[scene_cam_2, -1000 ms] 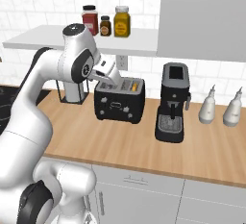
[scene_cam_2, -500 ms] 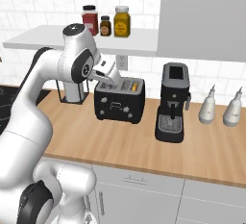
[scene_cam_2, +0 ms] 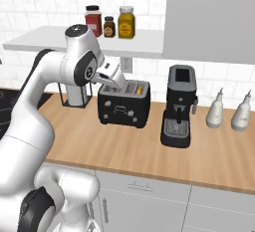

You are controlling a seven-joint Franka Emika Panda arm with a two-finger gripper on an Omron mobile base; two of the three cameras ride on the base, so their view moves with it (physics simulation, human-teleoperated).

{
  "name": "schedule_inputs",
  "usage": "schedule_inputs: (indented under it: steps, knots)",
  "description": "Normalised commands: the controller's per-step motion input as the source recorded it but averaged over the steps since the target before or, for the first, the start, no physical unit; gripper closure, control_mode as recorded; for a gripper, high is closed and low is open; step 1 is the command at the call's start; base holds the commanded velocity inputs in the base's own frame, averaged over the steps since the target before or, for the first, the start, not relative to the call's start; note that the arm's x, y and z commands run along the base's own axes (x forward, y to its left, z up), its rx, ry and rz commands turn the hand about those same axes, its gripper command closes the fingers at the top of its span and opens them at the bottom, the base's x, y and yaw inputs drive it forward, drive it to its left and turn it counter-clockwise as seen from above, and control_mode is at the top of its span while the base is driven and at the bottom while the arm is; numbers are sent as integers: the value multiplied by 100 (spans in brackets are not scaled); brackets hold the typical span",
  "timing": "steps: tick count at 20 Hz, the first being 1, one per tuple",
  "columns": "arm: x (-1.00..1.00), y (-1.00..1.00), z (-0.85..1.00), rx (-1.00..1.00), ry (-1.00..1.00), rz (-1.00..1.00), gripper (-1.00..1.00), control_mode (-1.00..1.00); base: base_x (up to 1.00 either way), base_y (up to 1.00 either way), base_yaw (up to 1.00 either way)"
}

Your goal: Start the toaster. Once the lever pops up, take the bread to the plate on the dining counter.

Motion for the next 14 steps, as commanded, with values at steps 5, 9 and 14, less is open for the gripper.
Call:
schedule_inputs:
  steps: [5, 9, 14]
  knots:
    - [0, 0, 0, 0, 0, 0, -100, -100, 0, 0, 0]
    - [0, 0, 0, 0, 0, 0, -100, -100, 0, 0, 0]
    - [0, 0, 0, 0, 0, 0, -100, -100, 0, 0, 0]
